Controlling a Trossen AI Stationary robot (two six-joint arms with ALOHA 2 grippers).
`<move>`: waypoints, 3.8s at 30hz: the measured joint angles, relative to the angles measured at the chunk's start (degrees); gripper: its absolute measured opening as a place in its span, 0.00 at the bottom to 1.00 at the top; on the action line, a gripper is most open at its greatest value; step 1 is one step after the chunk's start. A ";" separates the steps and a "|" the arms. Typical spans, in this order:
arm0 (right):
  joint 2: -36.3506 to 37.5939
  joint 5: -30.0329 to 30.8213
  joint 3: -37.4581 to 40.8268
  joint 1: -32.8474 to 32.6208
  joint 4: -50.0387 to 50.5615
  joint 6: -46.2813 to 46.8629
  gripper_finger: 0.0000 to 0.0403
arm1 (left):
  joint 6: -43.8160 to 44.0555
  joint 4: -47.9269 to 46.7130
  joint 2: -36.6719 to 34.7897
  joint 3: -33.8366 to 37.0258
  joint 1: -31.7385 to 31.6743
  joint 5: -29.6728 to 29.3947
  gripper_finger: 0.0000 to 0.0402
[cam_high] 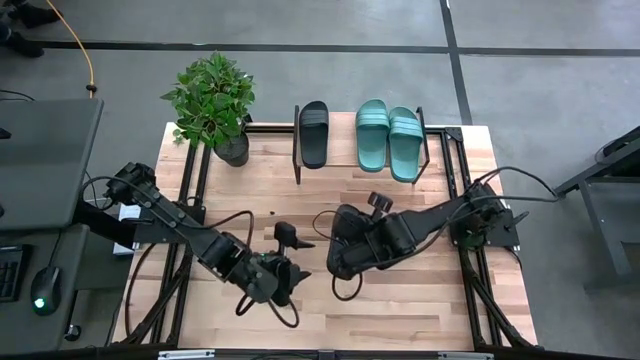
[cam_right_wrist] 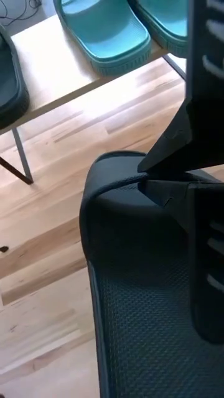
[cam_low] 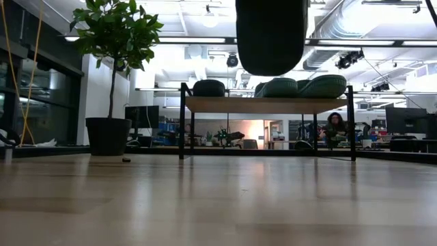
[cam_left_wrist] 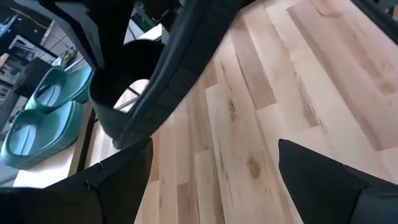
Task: Pick and place slides into the shelf
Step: Put the black slide on the shelf
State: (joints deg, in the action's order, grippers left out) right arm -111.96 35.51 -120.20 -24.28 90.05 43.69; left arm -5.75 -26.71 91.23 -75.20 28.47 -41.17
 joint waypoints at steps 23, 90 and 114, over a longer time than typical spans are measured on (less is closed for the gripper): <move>-0.12 1.43 1.05 1.05 -5.52 -6.71 0.00 | -9.93 12.34 0.02 0.00 -0.02 4.12 0.81; -0.59 1.79 1.11 5.21 -20.53 -17.12 0.00 | -10.93 13.54 0.04 0.00 0.02 3.33 0.26; -0.59 0.63 1.11 5.18 -19.96 -18.06 0.00 | -9.52 10.14 0.04 -0.02 0.00 2.78 0.64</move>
State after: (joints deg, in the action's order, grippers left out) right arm -112.55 36.14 -119.09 -19.09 70.08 25.64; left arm -15.27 -16.56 91.26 -75.22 28.47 -38.39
